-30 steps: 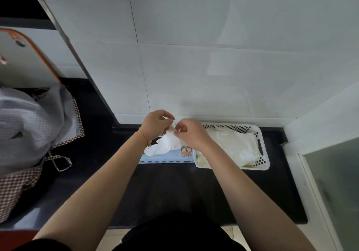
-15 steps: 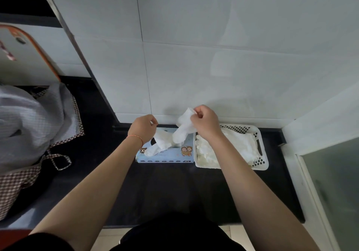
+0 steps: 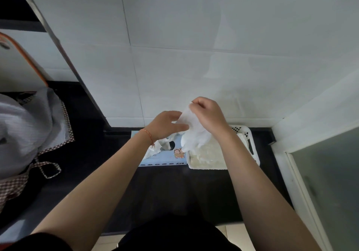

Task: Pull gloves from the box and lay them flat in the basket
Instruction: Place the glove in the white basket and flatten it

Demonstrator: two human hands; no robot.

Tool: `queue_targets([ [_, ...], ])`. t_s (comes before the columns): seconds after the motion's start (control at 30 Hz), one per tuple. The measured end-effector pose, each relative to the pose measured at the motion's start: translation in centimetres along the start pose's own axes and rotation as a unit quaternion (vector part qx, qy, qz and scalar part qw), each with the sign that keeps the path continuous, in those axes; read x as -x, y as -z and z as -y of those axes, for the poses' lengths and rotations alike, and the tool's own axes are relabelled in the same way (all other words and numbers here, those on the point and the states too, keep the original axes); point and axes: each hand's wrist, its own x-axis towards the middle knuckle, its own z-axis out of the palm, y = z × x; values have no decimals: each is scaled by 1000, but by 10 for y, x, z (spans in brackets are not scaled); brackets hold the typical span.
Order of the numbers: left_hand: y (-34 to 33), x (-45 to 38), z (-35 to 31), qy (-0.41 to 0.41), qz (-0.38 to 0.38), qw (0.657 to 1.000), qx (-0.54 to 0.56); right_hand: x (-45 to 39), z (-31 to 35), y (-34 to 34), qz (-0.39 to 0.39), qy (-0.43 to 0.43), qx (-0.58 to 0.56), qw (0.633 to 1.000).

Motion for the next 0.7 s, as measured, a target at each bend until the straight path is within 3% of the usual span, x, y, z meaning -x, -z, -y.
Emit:
queue_targets([
  [0.23,-17,-9,8,60,17,996,65,2,-25,39,-102,-35,-30,994],
  [0.4,-20,-17,2,58,44,989,125,7,-52,53,-117,-95,-43,988],
  [0.63,-36,-48,-20,86,17,993,74,7,-102,84,-88,-191,-111,971],
  [0.7,-55,-67,-19,107,-15,994,-19,3,-129,93,-97,-216,-82,968],
])
